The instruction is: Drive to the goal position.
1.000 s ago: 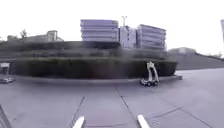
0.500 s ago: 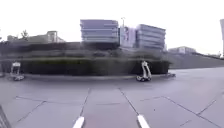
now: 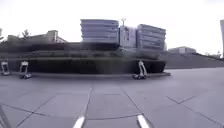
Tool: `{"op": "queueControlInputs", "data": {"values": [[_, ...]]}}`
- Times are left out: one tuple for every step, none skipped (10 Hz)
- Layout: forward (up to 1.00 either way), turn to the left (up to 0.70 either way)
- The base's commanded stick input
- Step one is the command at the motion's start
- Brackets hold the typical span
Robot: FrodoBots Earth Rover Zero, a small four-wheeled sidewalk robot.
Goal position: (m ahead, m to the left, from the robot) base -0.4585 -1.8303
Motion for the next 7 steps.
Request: {"op": "queueControlInputs", "data": {"values": [[0.0, 0.0], [0.0, 0.0], [0.0, -0.37], [0.0, -0.45], [0.28, -0.4], [1.0, -0.27], [1.0, -0.27]]}}
